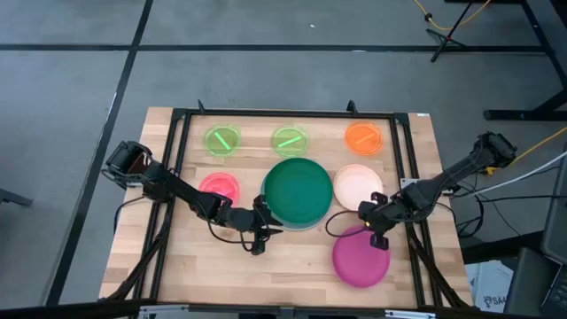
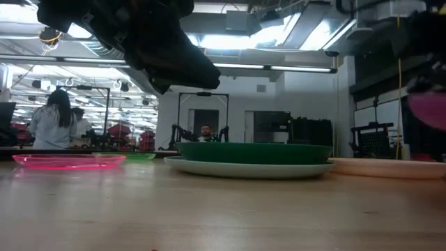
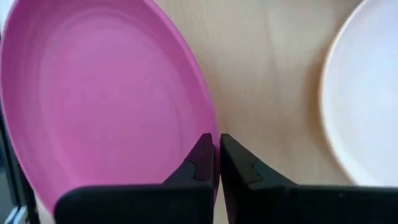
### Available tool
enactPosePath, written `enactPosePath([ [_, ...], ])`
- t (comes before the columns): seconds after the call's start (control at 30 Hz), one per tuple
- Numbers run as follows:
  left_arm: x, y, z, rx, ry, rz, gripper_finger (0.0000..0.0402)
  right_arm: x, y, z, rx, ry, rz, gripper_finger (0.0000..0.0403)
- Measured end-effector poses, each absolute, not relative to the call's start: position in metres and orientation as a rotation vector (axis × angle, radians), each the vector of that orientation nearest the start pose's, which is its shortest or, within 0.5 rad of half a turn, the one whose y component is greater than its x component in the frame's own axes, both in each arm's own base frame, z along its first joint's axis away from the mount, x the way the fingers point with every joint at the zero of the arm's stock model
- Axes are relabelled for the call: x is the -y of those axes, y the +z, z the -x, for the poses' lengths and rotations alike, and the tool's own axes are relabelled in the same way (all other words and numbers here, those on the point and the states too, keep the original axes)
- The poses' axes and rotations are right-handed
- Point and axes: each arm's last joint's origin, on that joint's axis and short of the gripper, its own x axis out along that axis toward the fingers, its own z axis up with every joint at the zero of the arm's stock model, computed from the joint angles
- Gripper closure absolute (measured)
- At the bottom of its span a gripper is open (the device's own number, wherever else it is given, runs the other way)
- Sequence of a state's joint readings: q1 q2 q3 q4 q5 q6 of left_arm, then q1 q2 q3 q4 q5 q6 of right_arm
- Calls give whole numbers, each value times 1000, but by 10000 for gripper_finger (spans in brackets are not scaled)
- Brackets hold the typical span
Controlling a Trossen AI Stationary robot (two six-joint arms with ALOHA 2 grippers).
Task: Stack plastic plates
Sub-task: Stack the pink plate on top of green plate
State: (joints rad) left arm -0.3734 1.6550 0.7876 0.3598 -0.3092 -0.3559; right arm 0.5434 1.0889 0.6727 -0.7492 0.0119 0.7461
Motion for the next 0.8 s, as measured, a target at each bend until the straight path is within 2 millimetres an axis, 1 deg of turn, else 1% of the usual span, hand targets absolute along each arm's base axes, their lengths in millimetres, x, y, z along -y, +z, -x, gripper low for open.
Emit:
enactPosePath([
  [0.17, 112, 172, -310, -481, 23, 179, 315, -95, 214, -167, -1099, 17, -277, 398],
  [0.33, 112, 173, -310, -476, 21, 180, 315, -87, 221, -179, -1013, 22, -248, 398],
  [0.6, 114, 176, -312, -439, -9, 148, 315, -57, 231, -204, -830, -63, -267, 398],
  [0.8, 114, 177, -312, -435, -16, 131, 315, -39, 243, -220, -660, -56, -160, 397],
])
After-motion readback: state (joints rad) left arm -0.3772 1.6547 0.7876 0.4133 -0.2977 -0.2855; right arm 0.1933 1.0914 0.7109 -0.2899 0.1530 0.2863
